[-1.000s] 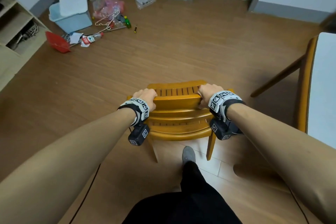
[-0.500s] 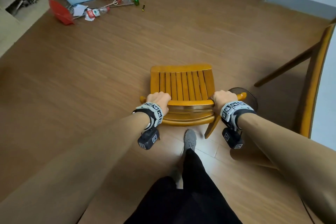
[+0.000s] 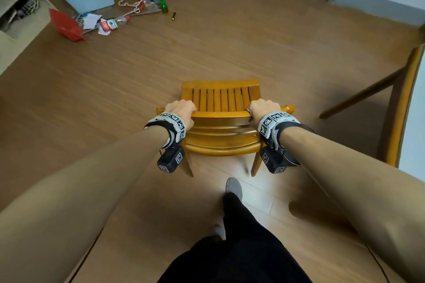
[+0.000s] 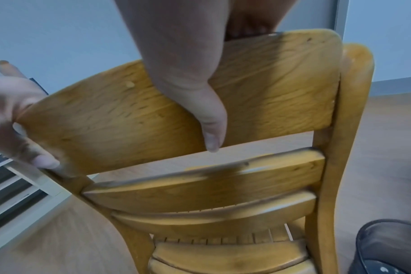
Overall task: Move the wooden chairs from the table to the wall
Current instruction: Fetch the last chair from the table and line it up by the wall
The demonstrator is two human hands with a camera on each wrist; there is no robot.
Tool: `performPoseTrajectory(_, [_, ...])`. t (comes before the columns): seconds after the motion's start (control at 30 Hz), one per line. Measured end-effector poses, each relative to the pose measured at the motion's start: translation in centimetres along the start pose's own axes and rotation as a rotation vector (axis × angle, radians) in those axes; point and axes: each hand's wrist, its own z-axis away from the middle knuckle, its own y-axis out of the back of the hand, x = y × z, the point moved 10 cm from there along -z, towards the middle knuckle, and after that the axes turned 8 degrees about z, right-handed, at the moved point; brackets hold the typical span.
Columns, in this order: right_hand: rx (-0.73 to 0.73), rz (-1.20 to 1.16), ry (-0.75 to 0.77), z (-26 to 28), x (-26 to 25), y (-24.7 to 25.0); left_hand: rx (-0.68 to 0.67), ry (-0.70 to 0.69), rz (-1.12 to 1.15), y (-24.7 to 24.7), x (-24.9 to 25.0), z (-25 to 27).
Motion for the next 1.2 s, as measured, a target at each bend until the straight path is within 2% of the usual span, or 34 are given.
performPoseTrajectory(0.17, [-0.031, 0.018, -0.007, -3.2, 3.0, 0.9, -0.037, -0.036, -0.021, 0.5, 2.2, -3.3])
performPoseTrajectory(0.53, [-0.054, -0.052, -0.052, -10.7, 9.1, 3.9, -0.091, -0.045, -0.076, 5.6, 5.5, -13.3])
performPoseTrajectory(0.77, [-0.085, -0.124, -0.145, -16.7, 13.8, 8.0, -0.048, -0.194, -0.115, 11.7, 8.3, -22.7])
performPoseTrajectory(0.93, [-0.129, -0.206, -0.246, -20.4, 16.5, 9.1, -0.091, -0.31, -0.213, 15.0, 10.6, -29.8])
performPoseTrajectory(1.2, [-0.139, -0.294, -0.381, -25.5, 25.1, 9.7, -0.136, -0.453, -0.31, 19.4, 19.1, -39.9])
